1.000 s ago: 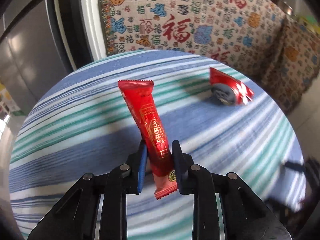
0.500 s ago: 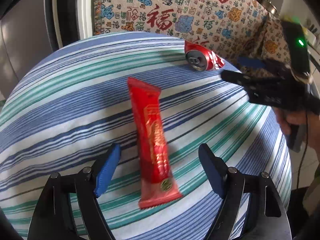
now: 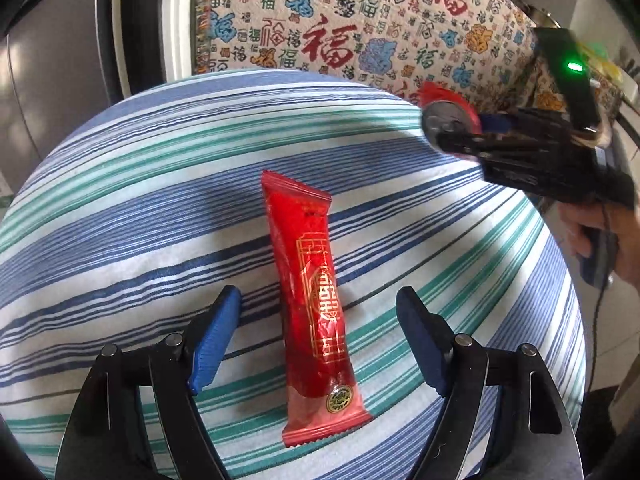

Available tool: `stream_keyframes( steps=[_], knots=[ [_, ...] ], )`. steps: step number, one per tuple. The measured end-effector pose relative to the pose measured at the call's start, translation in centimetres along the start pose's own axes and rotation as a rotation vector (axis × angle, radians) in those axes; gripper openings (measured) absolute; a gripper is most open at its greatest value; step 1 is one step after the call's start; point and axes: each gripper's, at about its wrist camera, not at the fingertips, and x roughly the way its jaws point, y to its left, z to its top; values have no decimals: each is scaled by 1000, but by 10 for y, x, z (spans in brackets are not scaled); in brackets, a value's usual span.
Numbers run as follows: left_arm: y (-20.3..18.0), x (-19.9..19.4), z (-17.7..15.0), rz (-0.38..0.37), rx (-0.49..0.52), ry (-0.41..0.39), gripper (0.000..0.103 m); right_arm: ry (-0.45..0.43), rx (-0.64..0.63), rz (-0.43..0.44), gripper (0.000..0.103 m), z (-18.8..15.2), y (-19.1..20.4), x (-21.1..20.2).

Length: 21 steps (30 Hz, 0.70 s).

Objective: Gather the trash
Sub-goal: 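Grasp the crushed red Coke can with the right tool while the left tool holds the wrapper, then carry the Coke can and wrapper over the wastebasket while opening both tools to drop them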

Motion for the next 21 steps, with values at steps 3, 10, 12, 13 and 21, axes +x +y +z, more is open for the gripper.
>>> stream_keyframes(
  steps=[3, 10, 12, 13, 21],
  knots=[
    [0, -2, -5, -1, 5, -3, 81, -6, 58, 27, 46, -23, 1, -35],
    [-3, -9, -14, 2, 7, -18, 81, -18, 237, 120, 46, -97, 30, -108],
    [-2, -11, -15, -3, -15, -23, 81, -49, 312, 141, 46, -112, 32, -119],
    [-2, -12, -15, -10, -28, -23, 81, -53, 333, 140, 46, -116, 32, -121],
    [-9, -15, -13, 8, -6, -35, 70, -50, 370, 153, 47, -127, 30, -119]
  ],
)
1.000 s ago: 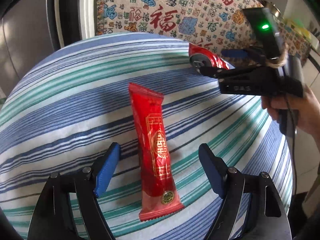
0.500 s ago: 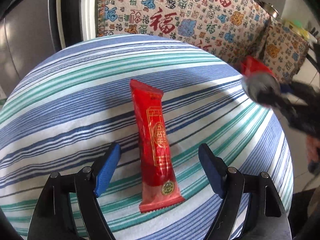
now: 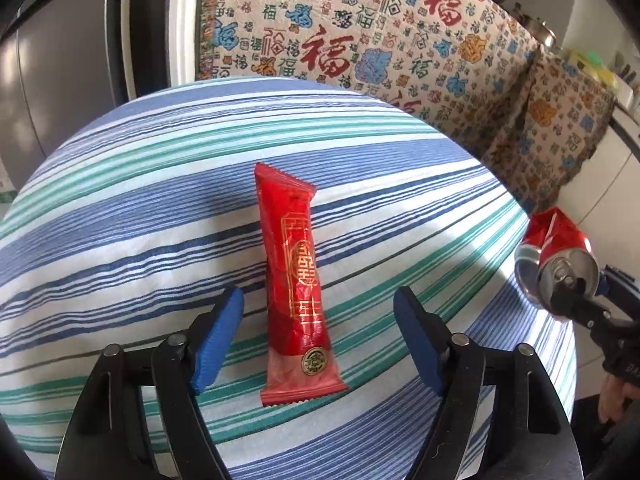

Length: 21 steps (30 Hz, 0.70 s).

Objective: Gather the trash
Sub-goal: 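Carry the Coke can and wrapper over the wastebasket while opening both tools to drop them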

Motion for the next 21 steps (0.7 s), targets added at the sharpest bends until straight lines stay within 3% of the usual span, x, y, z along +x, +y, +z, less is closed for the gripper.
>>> stream_keyframes(
  steps=[2, 3, 4, 7, 21],
  knots=[
    [-4, 3, -1, 36, 35, 15, 48, 2, 3, 3, 47, 0, -1, 2],
    [-5, 4, -2, 49, 48, 22, 26, 4, 4, 5, 47, 0, -1, 4],
    [-6, 5, -2, 60, 55, 23, 23, 5, 5, 7, 47, 0, -2, 4],
    [-5, -3, -1, 61, 47, 3, 18, -4, 3, 7, 47, 3, -1, 4],
    [-29, -45, 0, 92, 116, -83, 17, -40, 10, -2, 47, 11, -9, -7]
  ],
)
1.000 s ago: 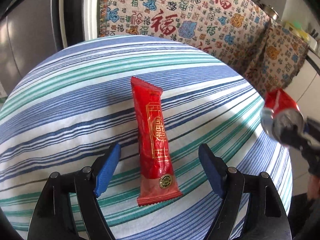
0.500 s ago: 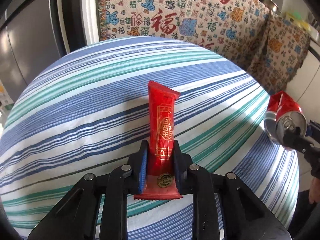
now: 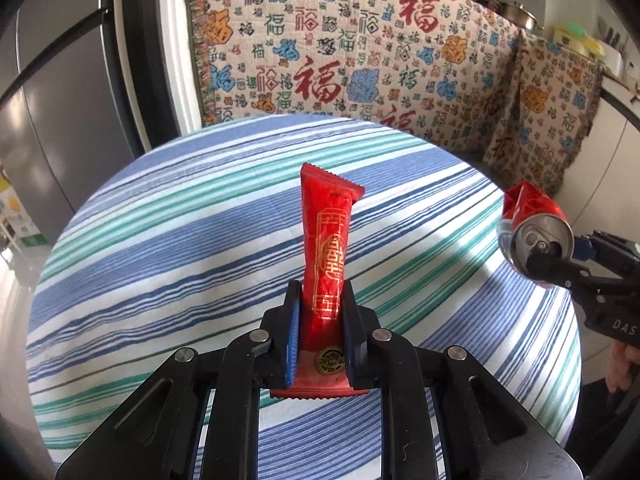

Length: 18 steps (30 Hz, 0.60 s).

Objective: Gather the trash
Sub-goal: 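Carry the Coke can and wrapper over the wastebasket while opening both tools to drop them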

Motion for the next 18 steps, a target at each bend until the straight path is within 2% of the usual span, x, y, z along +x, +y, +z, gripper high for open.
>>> stream_keyframes(
  steps=[5, 8, 14, 18],
  knots=[
    [-9, -7, 0, 12, 34, -20, 16, -2, 9, 6, 47, -1, -4, -3],
    [-13, -10, 0, -15, 42, -29, 16, -9, 22, 12, 47, -2, -10, -9],
    [-38, -24, 1, -191, 37, -31, 16, -28, 106, 36, 46, -12, -44, -38],
    [-93, -31, 5, -343, 90, -9, 16, -43, 190, -5, 47, -22, -92, -71]
  ],
)
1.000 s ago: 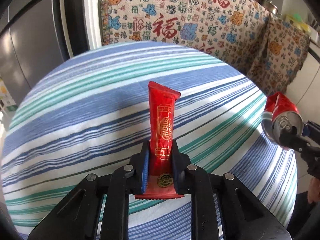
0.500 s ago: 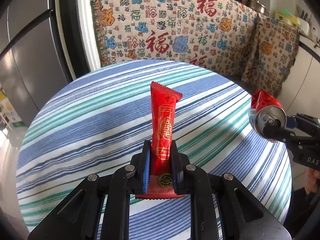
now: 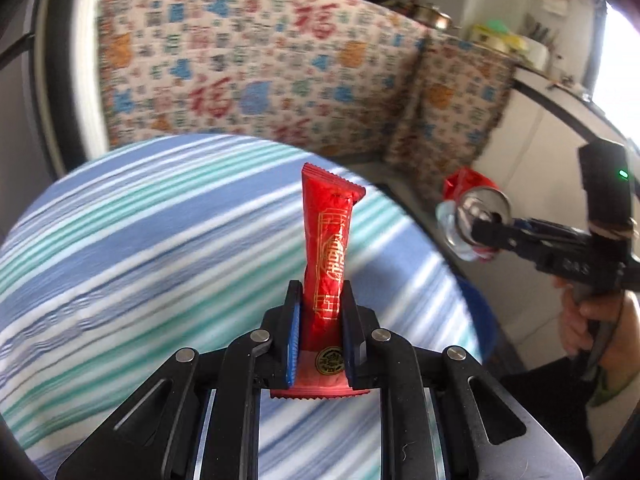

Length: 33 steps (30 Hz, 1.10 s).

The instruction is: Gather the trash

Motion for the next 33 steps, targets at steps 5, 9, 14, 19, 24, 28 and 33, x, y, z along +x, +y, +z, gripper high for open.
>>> stream_keyframes(
  steps=[5, 9, 14, 19, 24, 28, 33],
  knots=[
    [-81, 34, 11, -159, 66, 54, 16, 62, 106, -109, 47, -18, -82, -30],
    [-144, 71, 19, -265, 86, 105, 16, 145, 206, -189, 47, -45, -142, -32],
    [-203, 120, 15, -320, 106, 180, 16, 243, 331, -224, 47, -83, -205, -17],
    [-242, 172, 10, -343, 121, 241, 27, 298, 388, -225, 62, -104, -241, 5],
    [-261, 197, 11, -349, 117, 232, 69, 288, 388, -269, 84, -118, -261, 3],
    [-266, 180, 10, -328, 147, 208, 88, 211, 396, -378, 84, -119, -268, -36],
    [-268, 137, 4, -245, 217, 201, 102, 82, 414, -404, 85, -123, -230, -97]
  ],
)
